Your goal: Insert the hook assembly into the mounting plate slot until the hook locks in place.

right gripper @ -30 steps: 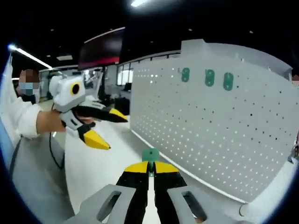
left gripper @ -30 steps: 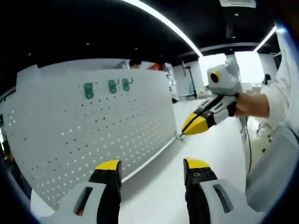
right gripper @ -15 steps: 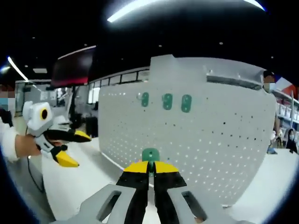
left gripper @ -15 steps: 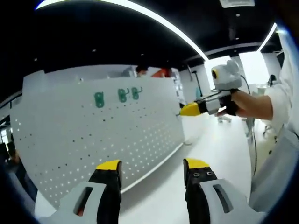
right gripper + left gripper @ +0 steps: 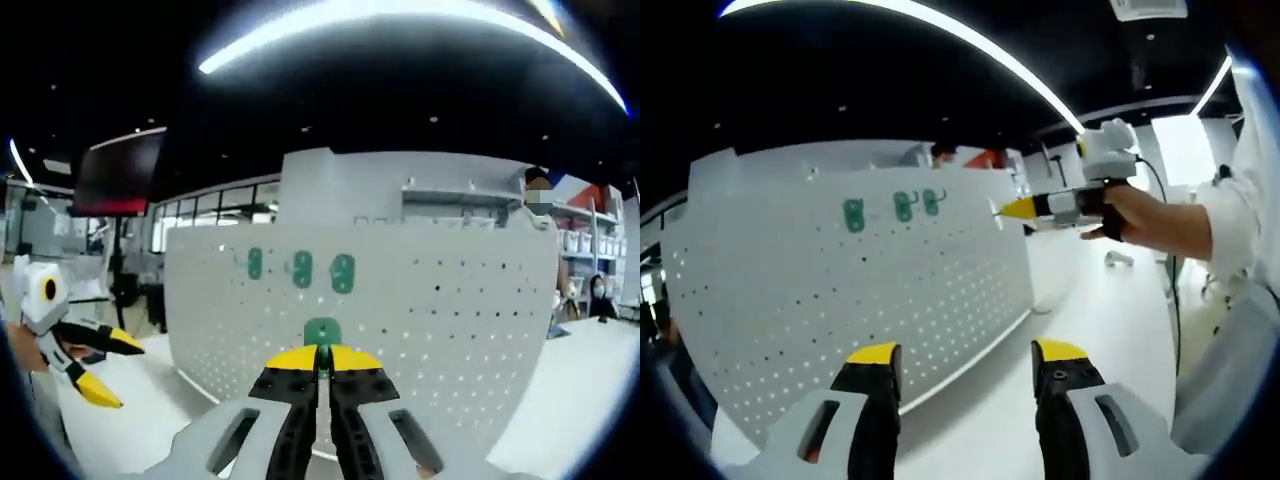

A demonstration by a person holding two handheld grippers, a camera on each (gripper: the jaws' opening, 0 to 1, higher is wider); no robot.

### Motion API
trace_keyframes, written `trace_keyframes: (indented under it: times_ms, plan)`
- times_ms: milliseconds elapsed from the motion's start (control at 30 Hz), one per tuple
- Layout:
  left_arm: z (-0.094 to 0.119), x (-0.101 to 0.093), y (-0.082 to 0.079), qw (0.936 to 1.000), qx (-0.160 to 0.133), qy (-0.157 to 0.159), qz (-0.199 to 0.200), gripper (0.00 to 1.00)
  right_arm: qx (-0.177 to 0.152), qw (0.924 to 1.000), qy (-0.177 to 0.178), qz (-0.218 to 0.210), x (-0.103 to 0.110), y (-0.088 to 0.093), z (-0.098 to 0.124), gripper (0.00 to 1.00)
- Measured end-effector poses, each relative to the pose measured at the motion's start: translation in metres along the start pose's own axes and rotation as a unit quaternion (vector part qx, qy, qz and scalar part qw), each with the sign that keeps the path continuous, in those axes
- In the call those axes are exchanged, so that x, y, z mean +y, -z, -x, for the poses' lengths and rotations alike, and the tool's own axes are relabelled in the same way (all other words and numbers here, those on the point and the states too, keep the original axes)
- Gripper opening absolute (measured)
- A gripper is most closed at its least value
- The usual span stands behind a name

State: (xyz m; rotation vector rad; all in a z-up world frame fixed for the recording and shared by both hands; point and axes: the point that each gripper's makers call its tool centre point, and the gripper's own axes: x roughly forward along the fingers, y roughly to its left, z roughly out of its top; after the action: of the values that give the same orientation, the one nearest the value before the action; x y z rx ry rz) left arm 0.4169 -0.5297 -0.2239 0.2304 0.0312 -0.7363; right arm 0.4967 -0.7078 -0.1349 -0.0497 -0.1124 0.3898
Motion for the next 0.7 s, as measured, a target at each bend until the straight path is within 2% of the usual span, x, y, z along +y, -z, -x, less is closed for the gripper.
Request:
trace_keyframes:
  times_ms: [67,500,700]
  plan:
    - [0.000,0.000,0.002,1.0000,0.003,0.001,0.001,0.53,-0.021,0.9997,0.012,0.004,-0.006,-0.010,-0.004,0.00]
    - [0.001,-0.001,0.000,1.0000,-0.001,0.006,0.002,0.52,-0.066,0.9961,0.055,0.021,-0.032,-0.034,-0.036,0.00]
    - [0.001,0.000,0.000,1.0000,-0.001,0.004,0.001,0.52,-0.083,0.9935,0.067,0.040,-0.036,-0.042,-0.046,0.00]
